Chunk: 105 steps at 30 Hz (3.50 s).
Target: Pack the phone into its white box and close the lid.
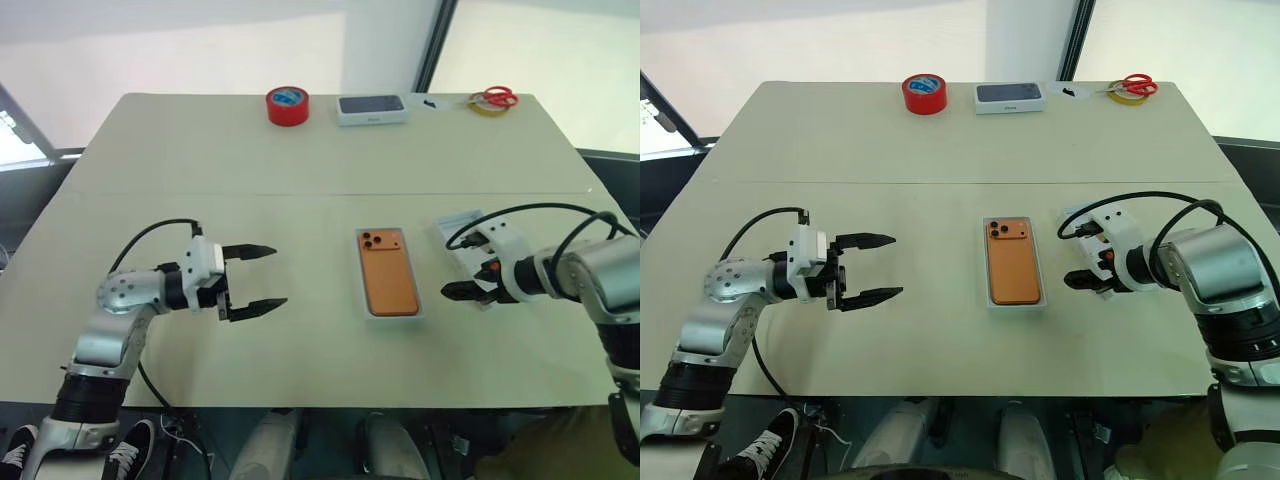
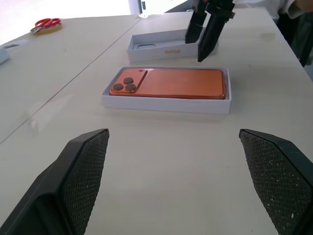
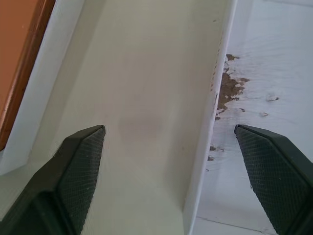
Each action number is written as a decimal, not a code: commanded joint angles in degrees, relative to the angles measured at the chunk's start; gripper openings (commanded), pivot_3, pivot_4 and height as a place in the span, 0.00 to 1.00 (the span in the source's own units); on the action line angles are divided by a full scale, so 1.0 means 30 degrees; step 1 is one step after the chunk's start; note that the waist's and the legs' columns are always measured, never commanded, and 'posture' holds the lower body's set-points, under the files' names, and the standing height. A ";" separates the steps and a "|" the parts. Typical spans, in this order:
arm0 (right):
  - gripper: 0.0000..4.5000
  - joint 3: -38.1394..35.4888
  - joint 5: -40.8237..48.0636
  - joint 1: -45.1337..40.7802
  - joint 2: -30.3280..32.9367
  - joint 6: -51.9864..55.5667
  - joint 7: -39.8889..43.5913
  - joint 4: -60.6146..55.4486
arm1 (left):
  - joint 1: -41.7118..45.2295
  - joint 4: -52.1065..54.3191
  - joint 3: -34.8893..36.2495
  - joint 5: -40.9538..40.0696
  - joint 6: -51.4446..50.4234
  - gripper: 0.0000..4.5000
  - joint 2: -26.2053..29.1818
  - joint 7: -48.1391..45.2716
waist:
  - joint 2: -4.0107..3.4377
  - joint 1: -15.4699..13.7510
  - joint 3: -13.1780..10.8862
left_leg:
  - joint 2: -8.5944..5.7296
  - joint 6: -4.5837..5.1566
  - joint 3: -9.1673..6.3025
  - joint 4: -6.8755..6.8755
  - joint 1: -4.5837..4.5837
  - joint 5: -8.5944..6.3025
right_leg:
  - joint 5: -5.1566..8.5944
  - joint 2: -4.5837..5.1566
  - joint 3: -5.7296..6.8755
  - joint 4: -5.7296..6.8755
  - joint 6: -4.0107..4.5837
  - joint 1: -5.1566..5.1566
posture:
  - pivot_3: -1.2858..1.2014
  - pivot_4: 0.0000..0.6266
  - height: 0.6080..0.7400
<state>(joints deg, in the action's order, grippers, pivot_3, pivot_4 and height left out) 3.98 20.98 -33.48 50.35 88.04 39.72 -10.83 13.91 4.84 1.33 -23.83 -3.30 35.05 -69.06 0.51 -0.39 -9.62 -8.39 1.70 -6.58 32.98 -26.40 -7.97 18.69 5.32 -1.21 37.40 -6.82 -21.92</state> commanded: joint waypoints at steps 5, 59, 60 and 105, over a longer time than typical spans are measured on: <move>0.05 -0.0152 -0.0352 0.0220 -0.1099 -0.0579 -0.1673 0.0714 | -0.0169 0.0862 0.0207 -0.0176 -0.0033 1.00 -0.0043 0.0870 | 0.0030 0.0084 0.0023 | 0.0003 -0.0004 -0.0001 0.0026 0.0016 0.0002 | -0.0001 -0.0010 -0.0004 0.0057 0.0008 0.0001 | 0.52 0.24 0.97; 0.00 -0.2278 3.0673 0.3708 -0.9753 -0.8863 -1.9540 0.0610 | -0.0987 0.3093 -0.0788 -0.0639 -0.3119 0.01 -0.2973 0.5842 | 0.0004 0.0404 0.0052 | 0.0072 -0.0047 0.0008 0.0007 0.0019 0.0107 | -0.0036 -0.0094 -0.0077 0.0244 0.0072 -0.0136 | 0.52 0.24 0.97; 0.00 -0.2248 3.0673 0.3664 -0.9580 -0.8961 -1.9564 0.0836 | -0.1003 0.2989 -0.1037 -0.0410 -0.3011 0.01 -0.3083 0.5861 | 0.0004 0.0402 0.0052 | 0.0072 -0.0047 0.0008 0.0007 0.0019 0.0107 | -0.0028 -0.0094 -0.0076 0.0244 0.0087 -0.0136 | 0.52 0.24 0.97; 0.01 0.0338 0.2556 0.5847 -0.0498 -1.8390 -0.6156 0.0596 | 0.3015 -0.4169 -0.4562 0.2987 -0.3531 0.00 -0.5820 0.6056 | -0.0009 -0.0134 0.0115 | 0.0063 -0.0013 0.0019 0.0100 -0.0006 0.0088 | -0.0041 -0.0083 -0.0053 0.0213 0.0049 -0.0094 | 0.52 0.24 0.97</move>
<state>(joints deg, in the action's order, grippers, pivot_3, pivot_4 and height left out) 4.72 32.30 -14.65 48.71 35.01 20.32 -9.42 21.37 -7.52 -10.87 -15.42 -12.25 18.50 -51.30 0.48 -0.79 -9.27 -8.20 1.66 -6.52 33.29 -26.41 -7.70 18.57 5.07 -1.37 38.05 -6.68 -22.19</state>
